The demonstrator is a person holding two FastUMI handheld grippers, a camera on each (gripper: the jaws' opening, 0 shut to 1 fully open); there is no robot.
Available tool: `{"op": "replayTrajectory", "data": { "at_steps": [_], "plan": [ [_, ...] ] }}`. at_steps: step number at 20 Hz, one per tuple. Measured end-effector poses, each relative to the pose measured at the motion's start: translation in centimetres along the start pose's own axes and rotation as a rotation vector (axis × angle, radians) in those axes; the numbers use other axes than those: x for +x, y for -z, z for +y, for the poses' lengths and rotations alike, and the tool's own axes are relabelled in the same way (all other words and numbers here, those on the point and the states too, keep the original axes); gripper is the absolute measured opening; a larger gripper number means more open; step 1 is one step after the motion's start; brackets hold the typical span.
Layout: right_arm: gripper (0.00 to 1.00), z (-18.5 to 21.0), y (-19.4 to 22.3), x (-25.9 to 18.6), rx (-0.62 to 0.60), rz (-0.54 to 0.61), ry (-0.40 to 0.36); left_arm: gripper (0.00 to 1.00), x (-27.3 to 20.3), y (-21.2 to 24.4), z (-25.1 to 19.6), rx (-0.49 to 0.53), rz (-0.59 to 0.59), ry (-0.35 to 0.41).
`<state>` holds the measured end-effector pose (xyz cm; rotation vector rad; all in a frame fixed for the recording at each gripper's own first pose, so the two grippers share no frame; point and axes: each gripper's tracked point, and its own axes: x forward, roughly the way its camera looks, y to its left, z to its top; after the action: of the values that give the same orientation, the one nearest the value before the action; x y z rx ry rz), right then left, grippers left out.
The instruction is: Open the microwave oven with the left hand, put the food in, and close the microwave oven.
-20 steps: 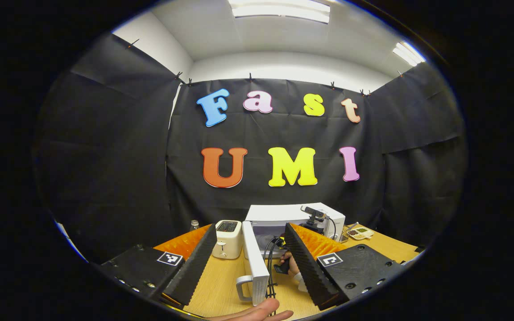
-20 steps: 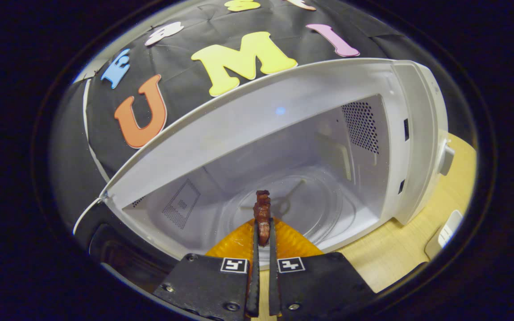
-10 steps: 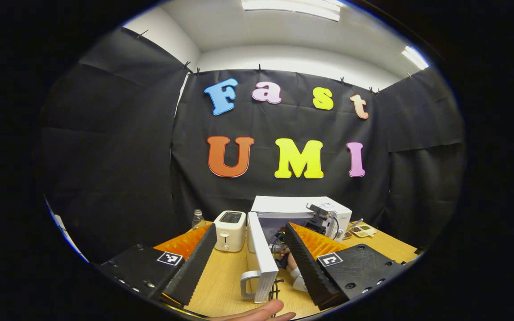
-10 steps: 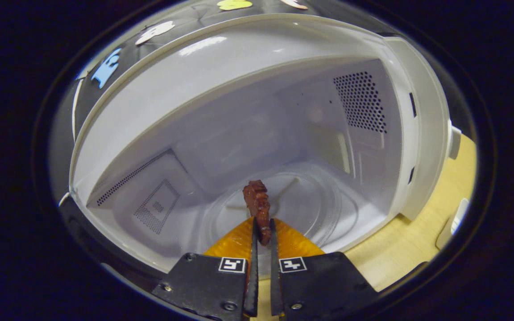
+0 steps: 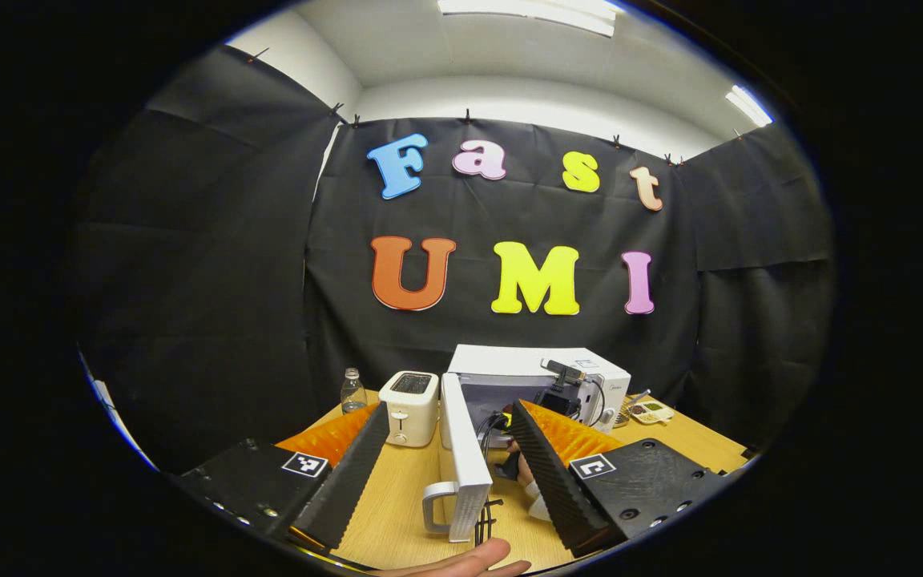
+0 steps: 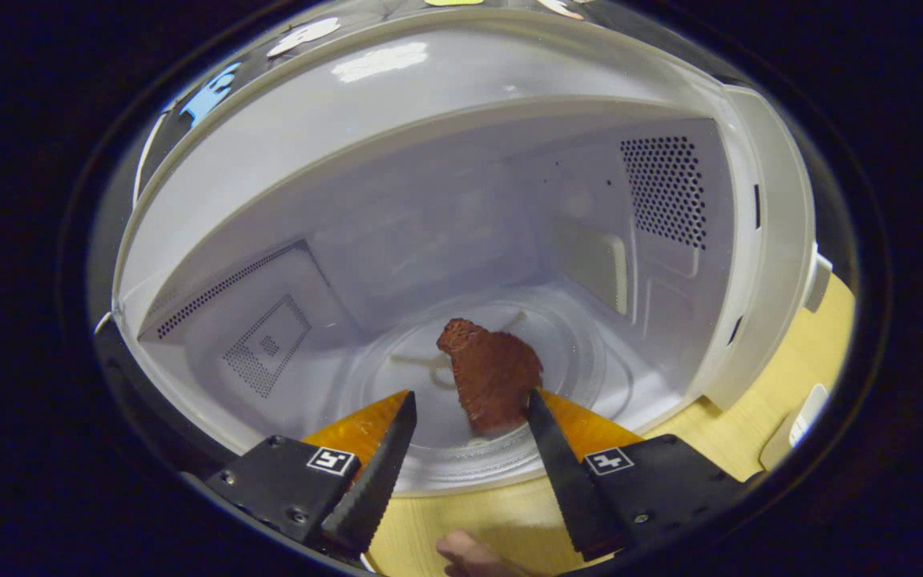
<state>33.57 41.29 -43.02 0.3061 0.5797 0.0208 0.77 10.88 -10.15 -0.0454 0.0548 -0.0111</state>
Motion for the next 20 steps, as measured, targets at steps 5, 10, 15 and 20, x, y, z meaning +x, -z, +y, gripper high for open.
{"op": "replayTrajectory", "data": {
  "at_steps": [5,10,15,20],
  "plan": [
    [0.9,0.2,-0.7,-2.2,-0.018,-0.008,-0.052,0.94,-0.8,-0.1,0.4,0.01,-0.017,-0.02],
    [0.89,-0.5,-1.0,-6.3,-0.031,-0.021,-0.112,0.93,-1.2,0.9,2.1,0.062,-0.015,-0.102],
    [0.9,-1.7,-3.2,-12.0,-0.034,-0.067,-0.189,0.94,-2.3,1.9,2.7,0.025,-0.005,-0.113],
    [0.98,-4.7,-6.1,-17.0,-0.057,-0.153,-0.178,0.94,-3.2,2.8,3.3,-0.019,-0.011,-0.11]
  ]
}}
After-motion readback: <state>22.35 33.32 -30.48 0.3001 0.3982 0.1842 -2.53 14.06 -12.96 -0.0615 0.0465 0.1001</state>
